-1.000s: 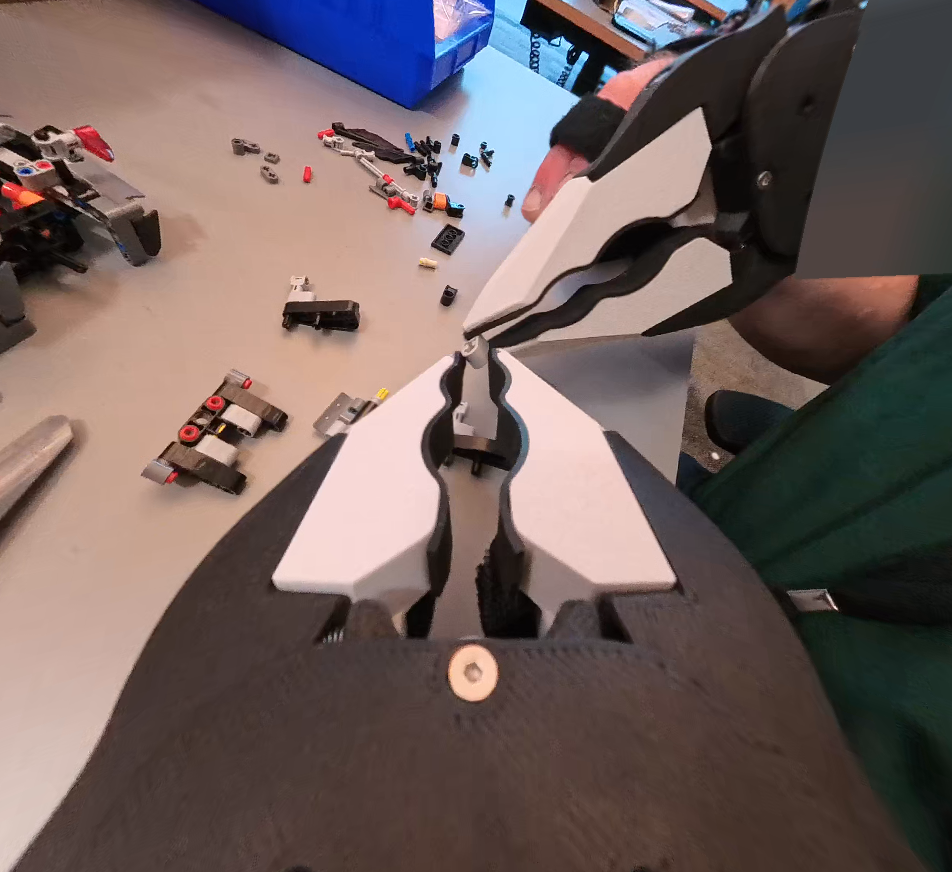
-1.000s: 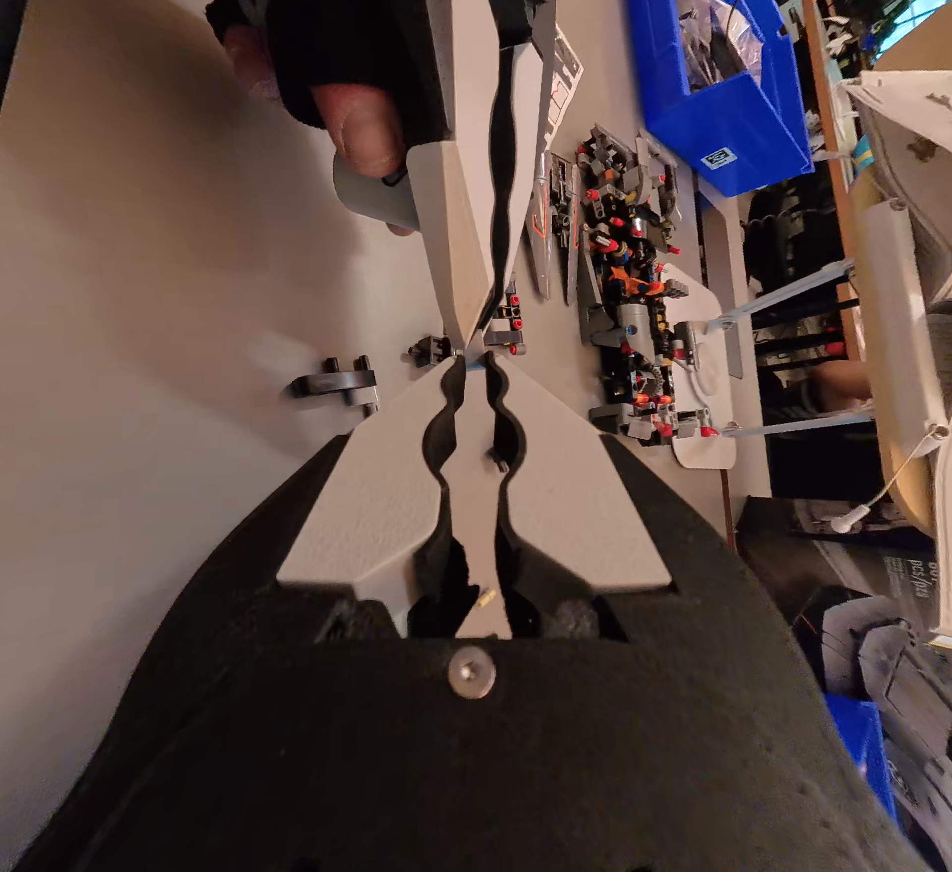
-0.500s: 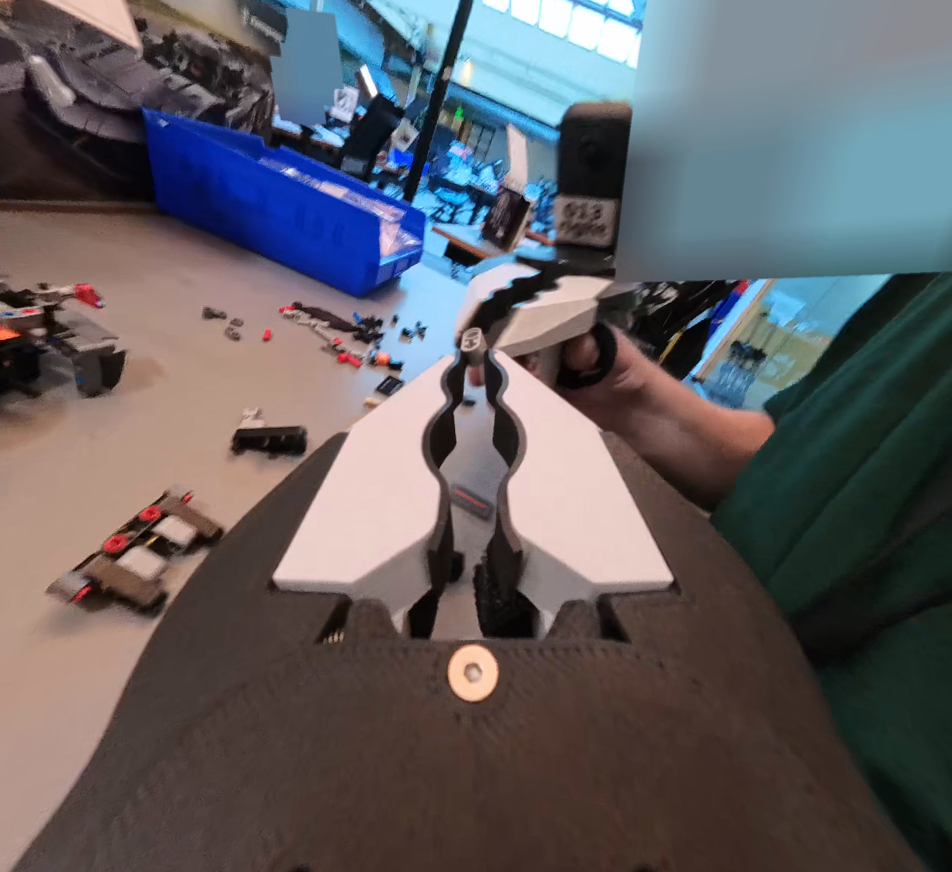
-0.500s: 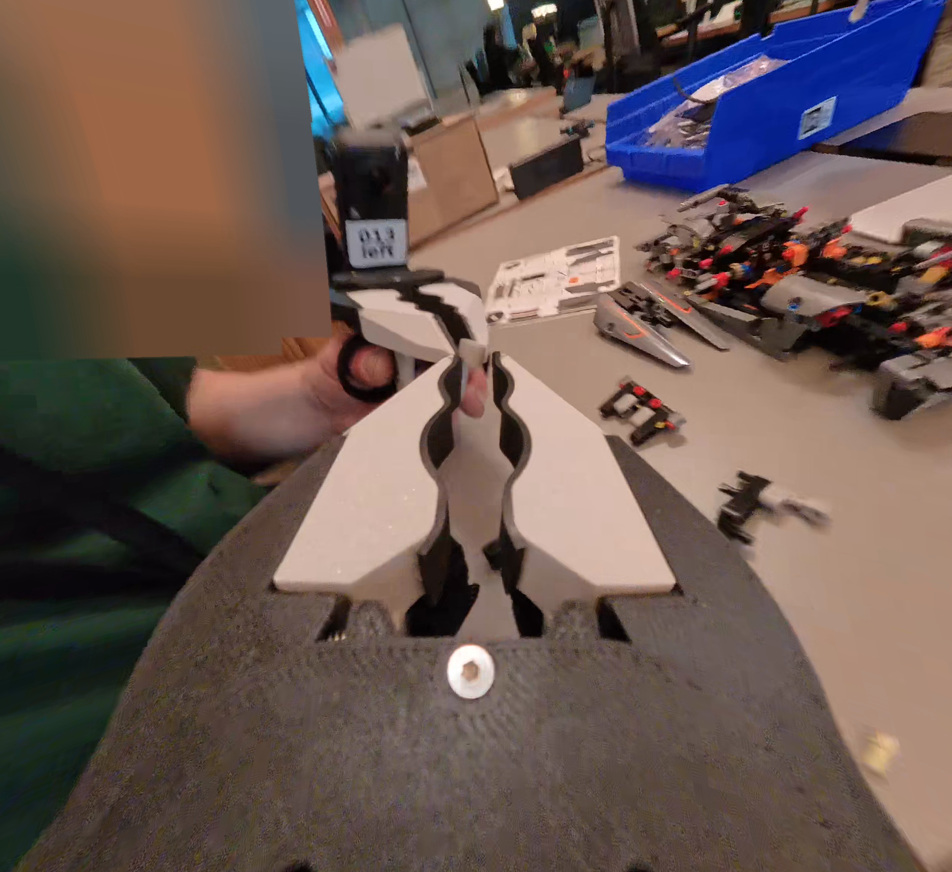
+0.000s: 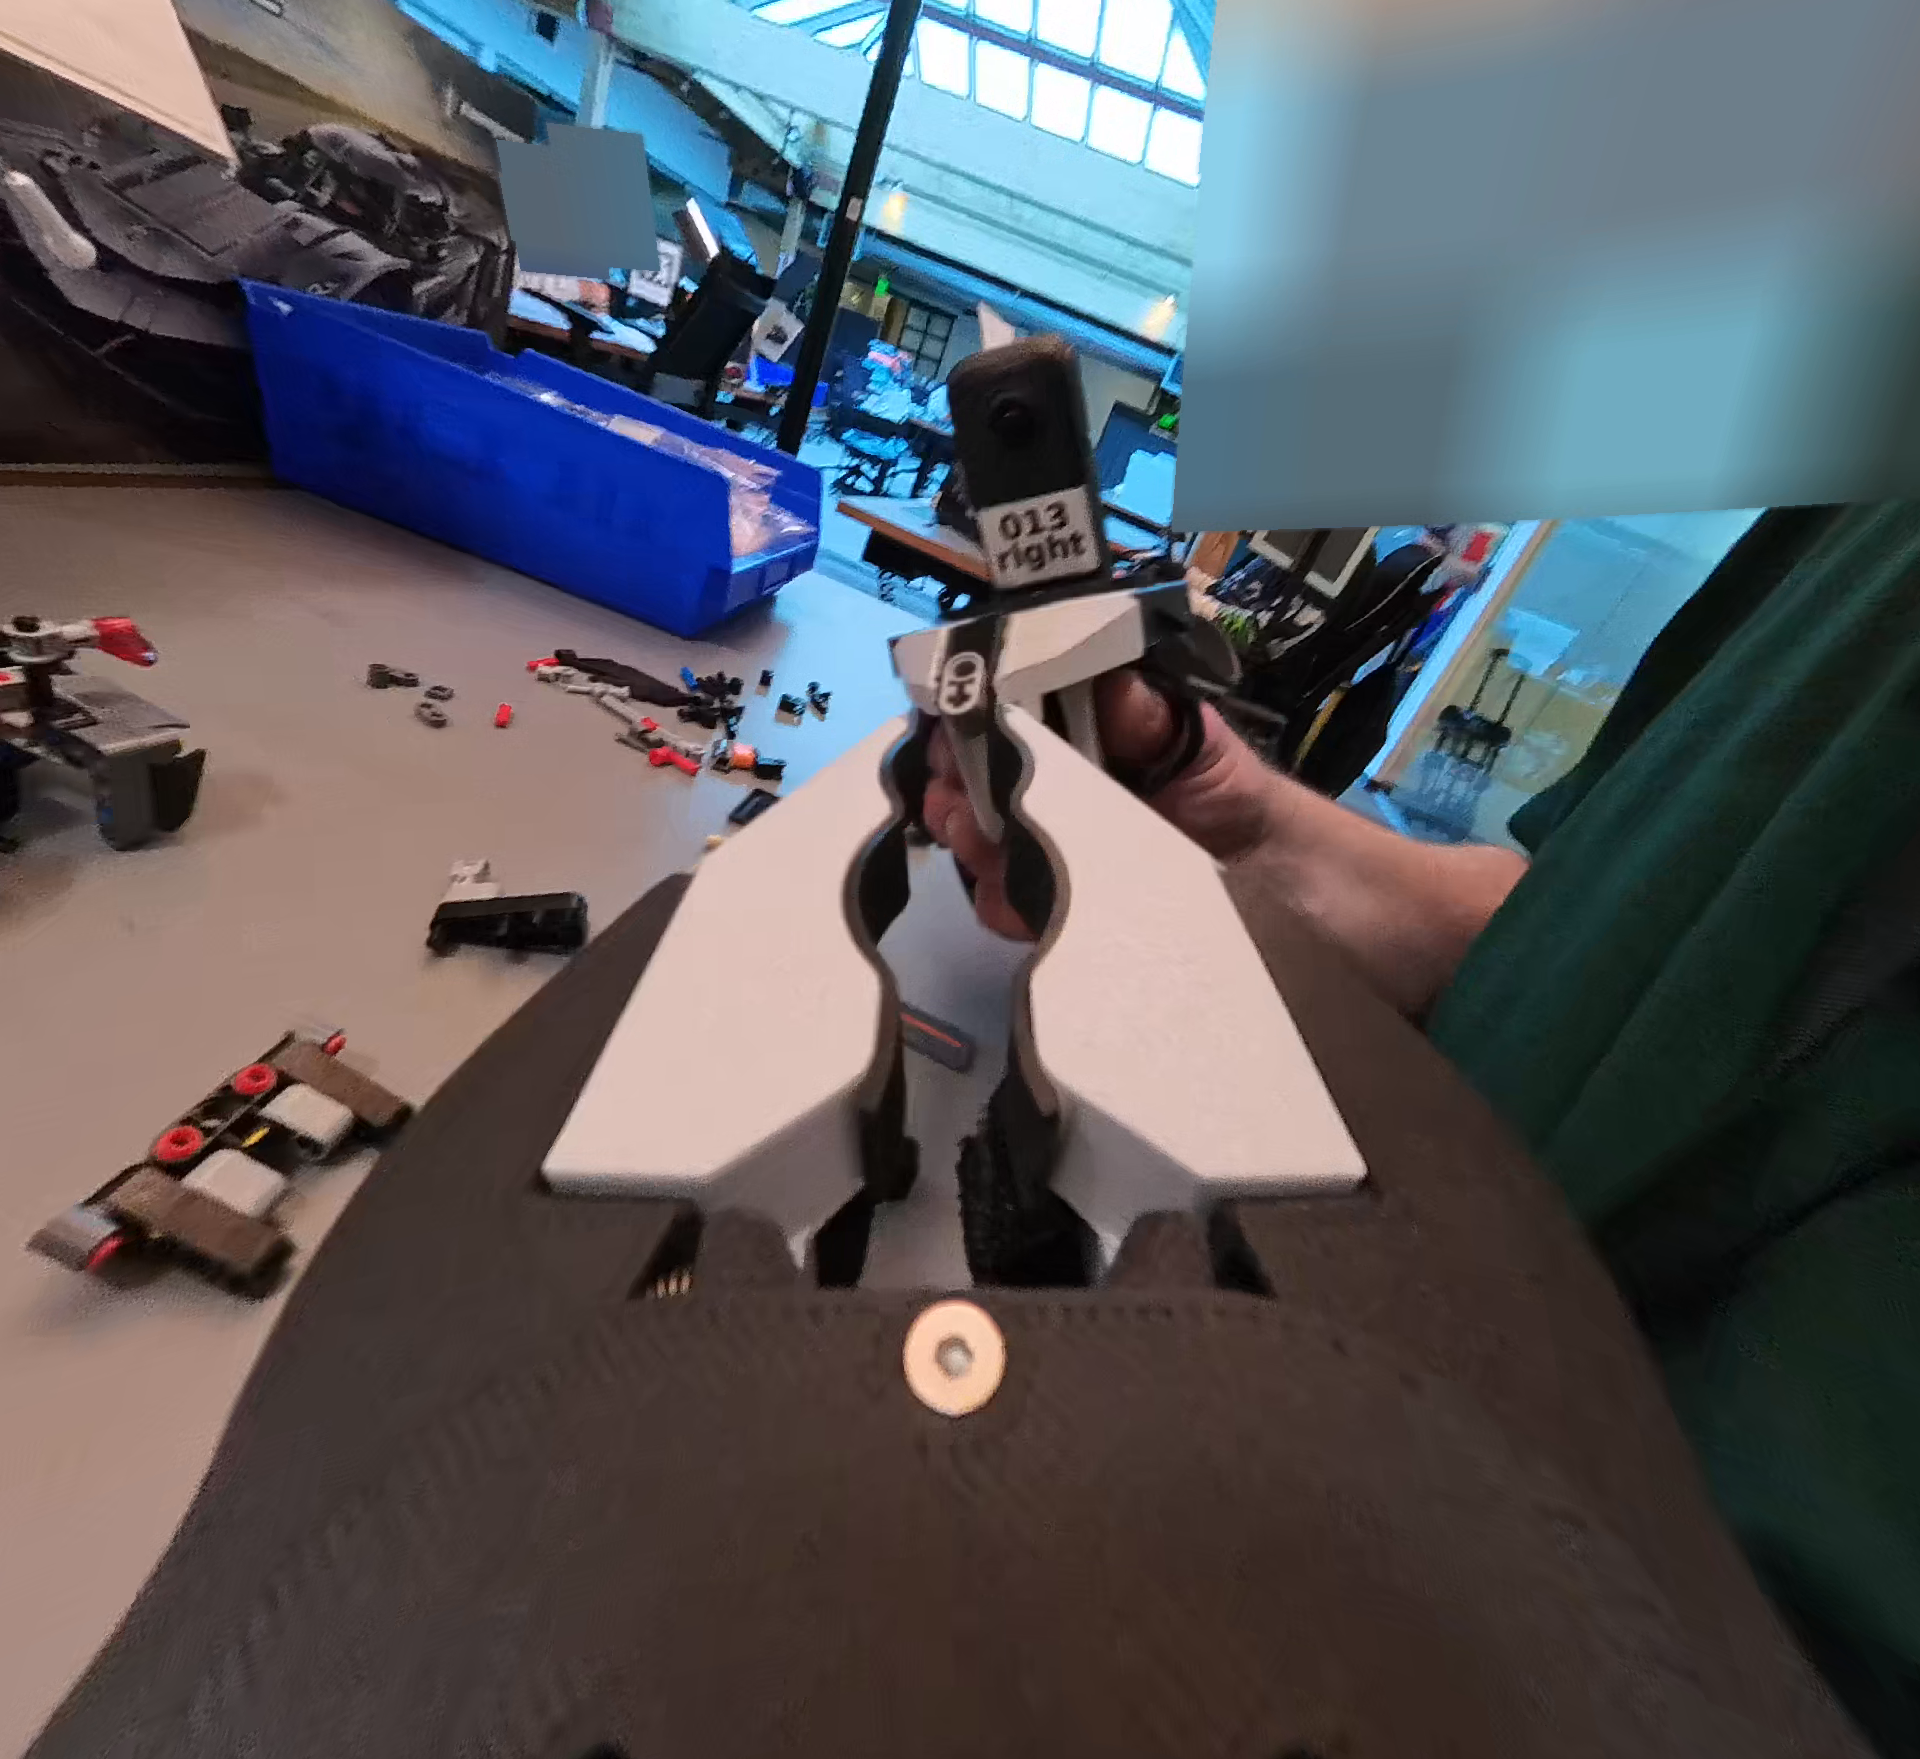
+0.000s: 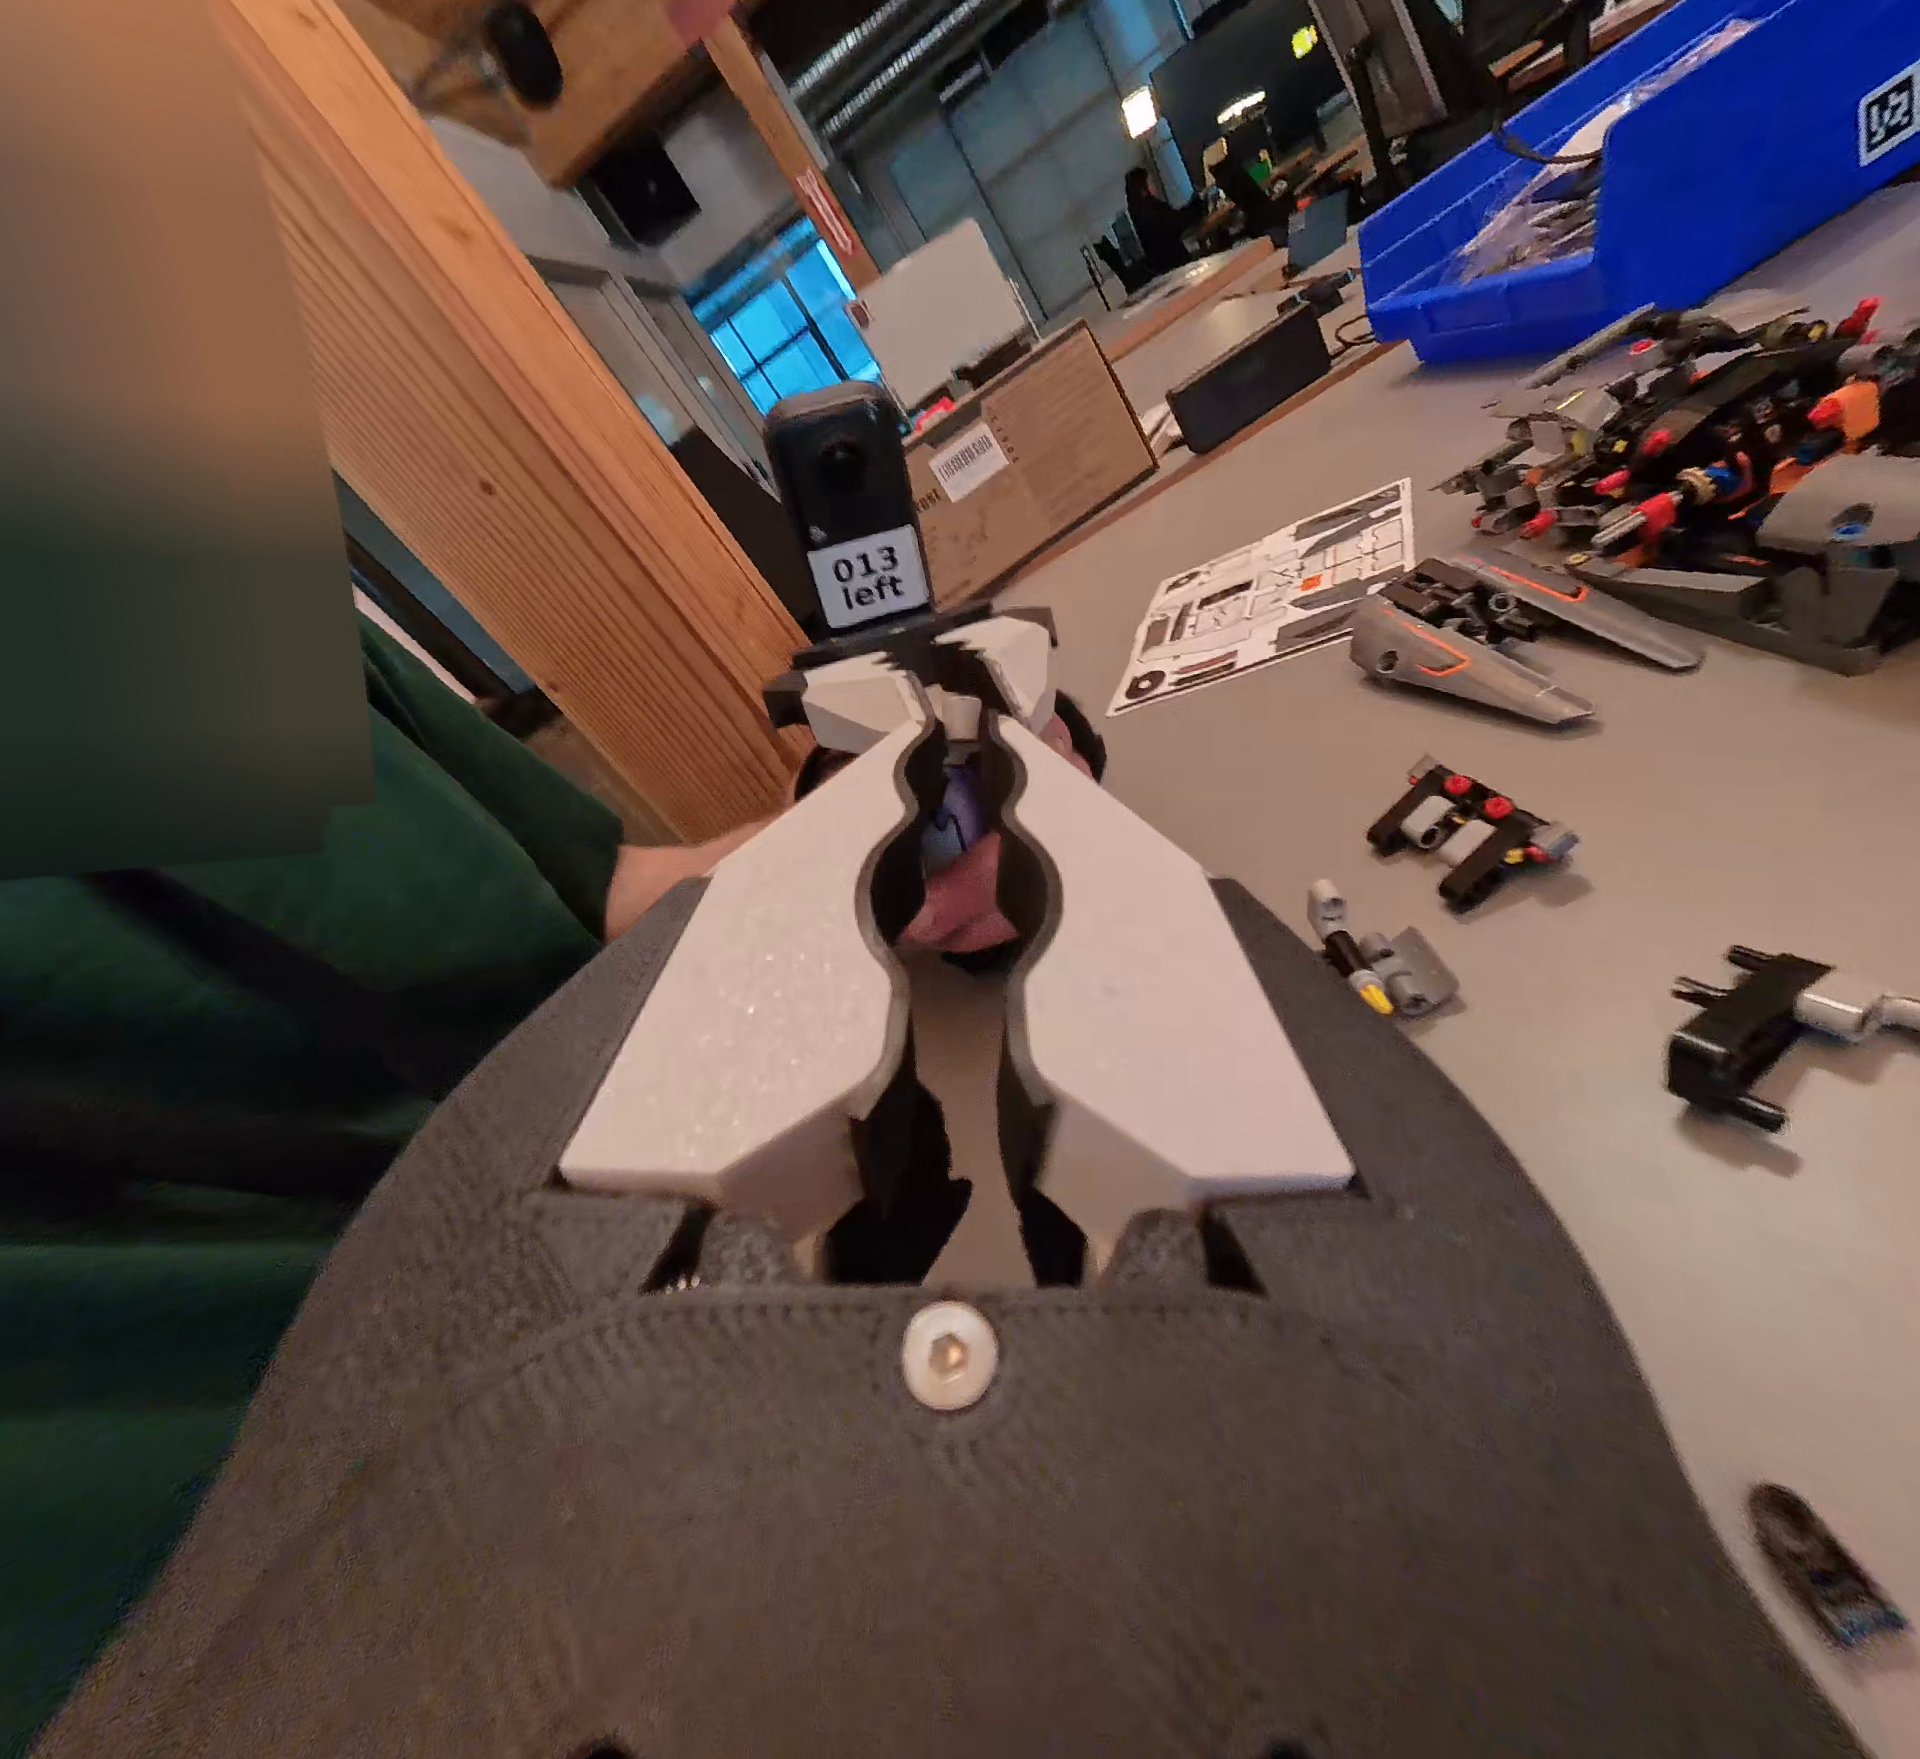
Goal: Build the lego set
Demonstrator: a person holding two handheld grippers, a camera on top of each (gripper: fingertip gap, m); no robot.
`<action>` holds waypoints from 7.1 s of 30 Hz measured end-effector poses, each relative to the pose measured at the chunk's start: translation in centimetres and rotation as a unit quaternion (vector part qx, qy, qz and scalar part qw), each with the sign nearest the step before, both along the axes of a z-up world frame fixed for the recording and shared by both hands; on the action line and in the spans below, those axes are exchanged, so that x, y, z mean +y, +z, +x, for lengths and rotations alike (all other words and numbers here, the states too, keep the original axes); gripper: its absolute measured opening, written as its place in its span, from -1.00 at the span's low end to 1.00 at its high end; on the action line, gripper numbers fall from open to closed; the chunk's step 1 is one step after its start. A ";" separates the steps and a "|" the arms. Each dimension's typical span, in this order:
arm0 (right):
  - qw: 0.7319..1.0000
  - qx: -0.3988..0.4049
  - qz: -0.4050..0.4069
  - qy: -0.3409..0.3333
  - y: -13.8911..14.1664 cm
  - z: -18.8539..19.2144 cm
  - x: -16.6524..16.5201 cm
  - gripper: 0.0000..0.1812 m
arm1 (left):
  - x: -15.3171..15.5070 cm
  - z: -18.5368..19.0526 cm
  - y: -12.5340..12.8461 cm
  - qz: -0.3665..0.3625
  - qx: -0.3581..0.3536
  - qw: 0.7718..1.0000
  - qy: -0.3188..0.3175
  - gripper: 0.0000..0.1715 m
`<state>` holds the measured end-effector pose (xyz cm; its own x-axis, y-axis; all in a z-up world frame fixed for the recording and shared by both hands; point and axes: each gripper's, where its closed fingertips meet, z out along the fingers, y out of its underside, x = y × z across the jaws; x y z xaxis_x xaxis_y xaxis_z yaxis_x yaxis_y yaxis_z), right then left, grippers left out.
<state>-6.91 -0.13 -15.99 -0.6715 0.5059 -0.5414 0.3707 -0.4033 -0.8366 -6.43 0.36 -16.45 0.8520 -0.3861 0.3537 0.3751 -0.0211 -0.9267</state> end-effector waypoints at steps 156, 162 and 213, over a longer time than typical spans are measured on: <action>0.980 0.157 0.067 0.098 2.7 -2.6 4.1 -0.93 | 2.4 -3.2 1.6 -0.051 0.093 0.991 -0.086 -0.94; 0.971 0.142 0.190 0.001 2.8 -3.2 6.0 -0.52 | 2.7 -4.5 2.2 -0.041 -0.002 0.998 -0.046 -0.94; 0.862 -0.144 0.478 -0.087 -9.8 3.3 15.2 -0.74 | 0.0 -4.9 -10.5 -0.303 0.246 0.919 -0.060 -0.94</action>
<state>-3.57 15.02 -25.84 -0.4473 0.8931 0.0469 0.6217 0.3482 -0.7016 -11.33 0.39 -26.97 0.9303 -0.3470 0.1186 -0.1245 -0.6030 -0.7879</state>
